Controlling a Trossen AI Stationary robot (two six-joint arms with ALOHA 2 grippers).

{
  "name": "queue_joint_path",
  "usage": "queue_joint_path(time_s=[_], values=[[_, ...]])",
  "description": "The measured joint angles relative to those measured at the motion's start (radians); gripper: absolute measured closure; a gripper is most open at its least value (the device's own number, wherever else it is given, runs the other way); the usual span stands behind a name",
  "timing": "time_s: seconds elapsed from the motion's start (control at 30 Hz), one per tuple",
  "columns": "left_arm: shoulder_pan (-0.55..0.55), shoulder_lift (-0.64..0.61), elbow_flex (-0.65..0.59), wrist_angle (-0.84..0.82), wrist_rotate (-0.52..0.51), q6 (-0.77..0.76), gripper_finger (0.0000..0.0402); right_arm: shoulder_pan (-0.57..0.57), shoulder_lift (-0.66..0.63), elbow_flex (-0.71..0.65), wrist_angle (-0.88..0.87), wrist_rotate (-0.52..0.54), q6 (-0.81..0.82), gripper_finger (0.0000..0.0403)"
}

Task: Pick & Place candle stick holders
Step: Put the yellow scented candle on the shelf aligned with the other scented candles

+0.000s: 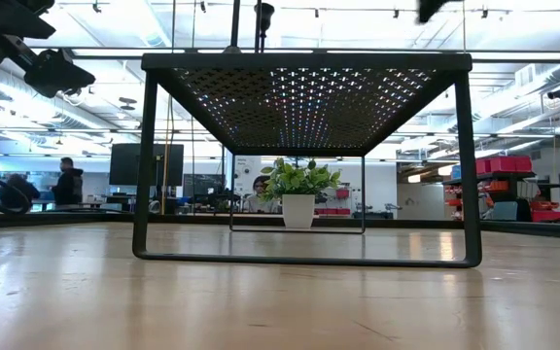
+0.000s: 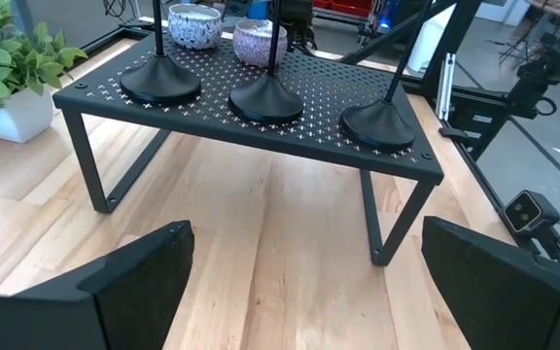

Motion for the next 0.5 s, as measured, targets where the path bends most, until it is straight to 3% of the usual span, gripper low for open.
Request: queue_joint_path(time_s=[0.17,0.5], values=[[0.0,0.0,0.0,0.0,-0.002,0.0,0.0003,0.126,-0.002,0.0,-0.017,-0.035,0.072,0.0294],[0.0,0.0,0.0,0.0,-0.002,0.0,0.0003,0.376,-0.002,0.0,-0.033,0.026,0.445,0.0294]])
